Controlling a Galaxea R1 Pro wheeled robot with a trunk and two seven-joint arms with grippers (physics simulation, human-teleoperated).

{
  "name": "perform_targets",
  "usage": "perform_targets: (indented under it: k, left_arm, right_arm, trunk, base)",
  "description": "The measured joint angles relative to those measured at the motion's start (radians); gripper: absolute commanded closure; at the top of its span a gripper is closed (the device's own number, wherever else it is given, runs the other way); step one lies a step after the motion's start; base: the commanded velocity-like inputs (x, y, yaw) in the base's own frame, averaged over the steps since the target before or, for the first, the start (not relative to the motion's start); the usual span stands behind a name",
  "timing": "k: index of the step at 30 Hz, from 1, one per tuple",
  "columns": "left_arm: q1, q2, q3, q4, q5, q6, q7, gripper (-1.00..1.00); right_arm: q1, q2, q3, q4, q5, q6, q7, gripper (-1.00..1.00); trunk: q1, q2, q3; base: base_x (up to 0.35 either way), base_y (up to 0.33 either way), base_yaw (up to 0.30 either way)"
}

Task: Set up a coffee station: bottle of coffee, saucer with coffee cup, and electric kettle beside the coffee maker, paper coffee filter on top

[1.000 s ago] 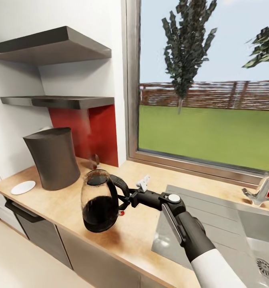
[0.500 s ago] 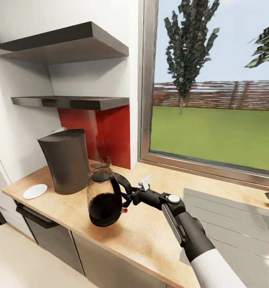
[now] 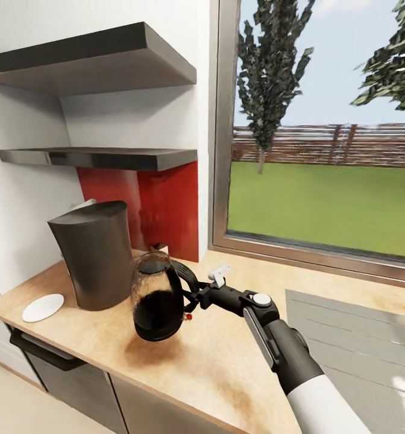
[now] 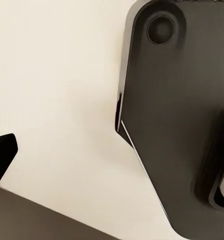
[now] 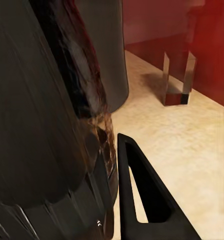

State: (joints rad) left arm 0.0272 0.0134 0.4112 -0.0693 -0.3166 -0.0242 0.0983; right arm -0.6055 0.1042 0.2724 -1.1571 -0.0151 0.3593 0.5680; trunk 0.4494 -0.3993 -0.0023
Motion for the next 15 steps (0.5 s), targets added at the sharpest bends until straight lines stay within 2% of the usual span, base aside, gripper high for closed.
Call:
perform_targets:
  k: [6,9,11,15]
  left_arm:
    - [0.0,0.001,0.001,0.0,0.0,0.002,0.0,-1.0]
    - [0.0,0.002,0.001,0.0,0.0,0.002,0.0,-1.0]
    - [0.0,0.002,0.001,0.001,0.0,0.003,0.001,-1.0]
    - [0.0,0.002,0.001,0.001,0.0,0.003,0.001,-1.0]
  right_arm:
    - [0.0,0.0,0.0,0.013,0.001,-0.007,0.0,1.0]
    - [0.0,0.0,0.0,0.029,0.0,-0.039,0.0,1.0]
    - [0.0,0.0,-0.001,0.074,0.002,-0.105,-0.001,1.0]
    - [0.0,0.0,-0.002,0.1,0.001,-0.118,0.0,1.0]
  trunk:
    - [0.0,0.0,0.001]
    - [0.0,0.0,0.001]
    - [0.0,0.0,0.001]
    - [0.0,0.0,0.001]
  base:
    - [0.019,0.02,-0.023]
    - [0.002,0.003,-0.003]
    - [0.009,0.0,0.0]
    - [0.135,0.083,0.0]
